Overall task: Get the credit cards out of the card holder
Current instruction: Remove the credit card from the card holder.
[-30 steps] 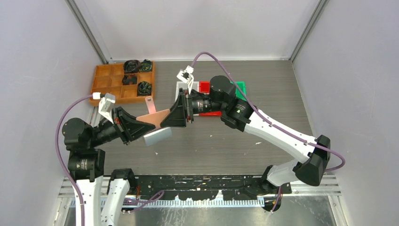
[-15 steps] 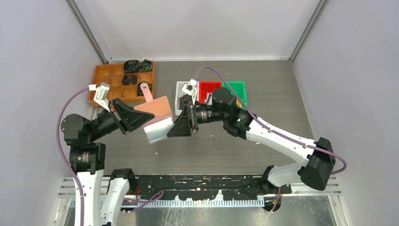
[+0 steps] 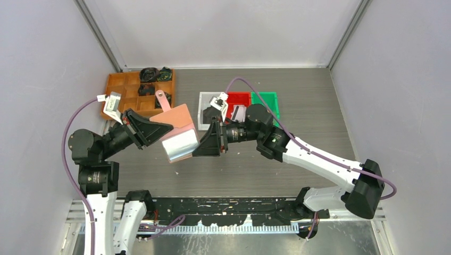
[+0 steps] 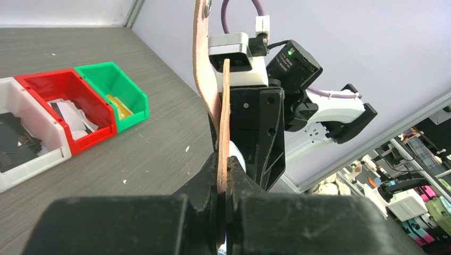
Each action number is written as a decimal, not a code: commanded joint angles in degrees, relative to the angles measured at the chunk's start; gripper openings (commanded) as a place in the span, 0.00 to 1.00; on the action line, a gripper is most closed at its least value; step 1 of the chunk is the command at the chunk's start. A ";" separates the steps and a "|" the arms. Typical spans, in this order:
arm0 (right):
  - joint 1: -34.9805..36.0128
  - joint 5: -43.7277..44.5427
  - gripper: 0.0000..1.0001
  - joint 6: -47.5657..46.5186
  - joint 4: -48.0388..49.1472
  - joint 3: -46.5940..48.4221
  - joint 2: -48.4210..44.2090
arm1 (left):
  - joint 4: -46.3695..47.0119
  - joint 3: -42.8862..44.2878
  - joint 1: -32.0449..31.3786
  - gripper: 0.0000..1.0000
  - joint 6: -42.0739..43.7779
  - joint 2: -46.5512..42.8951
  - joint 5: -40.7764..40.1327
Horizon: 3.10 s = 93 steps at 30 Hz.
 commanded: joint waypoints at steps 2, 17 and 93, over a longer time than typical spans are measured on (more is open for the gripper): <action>0.43 5.07 0.40 -0.68 4.85 -0.69 -3.87 | 4.01 2.67 0.19 0.00 -1.27 0.18 -2.17; 0.43 17.63 0.20 -3.61 2.34 2.16 -3.59 | 5.14 3.46 0.15 0.00 -3.64 0.74 -1.91; -1.08 14.84 0.01 13.28 2.88 11.85 3.99 | -36.50 9.73 0.18 0.49 75.78 -6.47 2.13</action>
